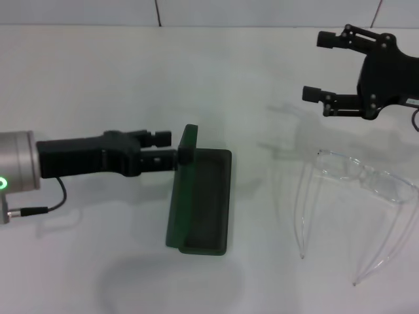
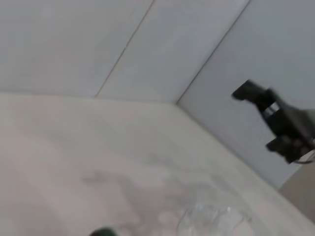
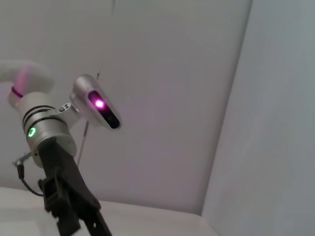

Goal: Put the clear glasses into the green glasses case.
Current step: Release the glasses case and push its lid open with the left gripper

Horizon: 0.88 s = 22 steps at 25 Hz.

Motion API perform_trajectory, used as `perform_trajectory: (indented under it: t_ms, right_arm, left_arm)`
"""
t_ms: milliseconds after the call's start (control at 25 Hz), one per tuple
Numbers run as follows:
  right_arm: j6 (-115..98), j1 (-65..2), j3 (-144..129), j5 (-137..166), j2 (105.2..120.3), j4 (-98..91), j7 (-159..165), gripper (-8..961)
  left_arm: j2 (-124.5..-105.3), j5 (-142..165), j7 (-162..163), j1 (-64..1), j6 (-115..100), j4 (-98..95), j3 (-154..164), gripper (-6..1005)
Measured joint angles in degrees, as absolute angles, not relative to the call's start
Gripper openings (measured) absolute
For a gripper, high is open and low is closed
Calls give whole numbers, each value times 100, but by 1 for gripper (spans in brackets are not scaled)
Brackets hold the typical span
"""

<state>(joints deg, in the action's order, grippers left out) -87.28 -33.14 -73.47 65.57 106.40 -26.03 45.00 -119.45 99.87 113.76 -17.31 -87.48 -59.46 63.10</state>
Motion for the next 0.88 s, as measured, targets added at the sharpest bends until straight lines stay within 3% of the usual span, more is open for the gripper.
perform_trajectory:
  t_ms: [880]
  right_arm:
    - [-8617, -3361, -7339, 6724, 10758, -2773, 4530, 838]
  left_arm:
    - [-11955, 10881, 12432, -1379, -7485, -7064, 7027, 851]
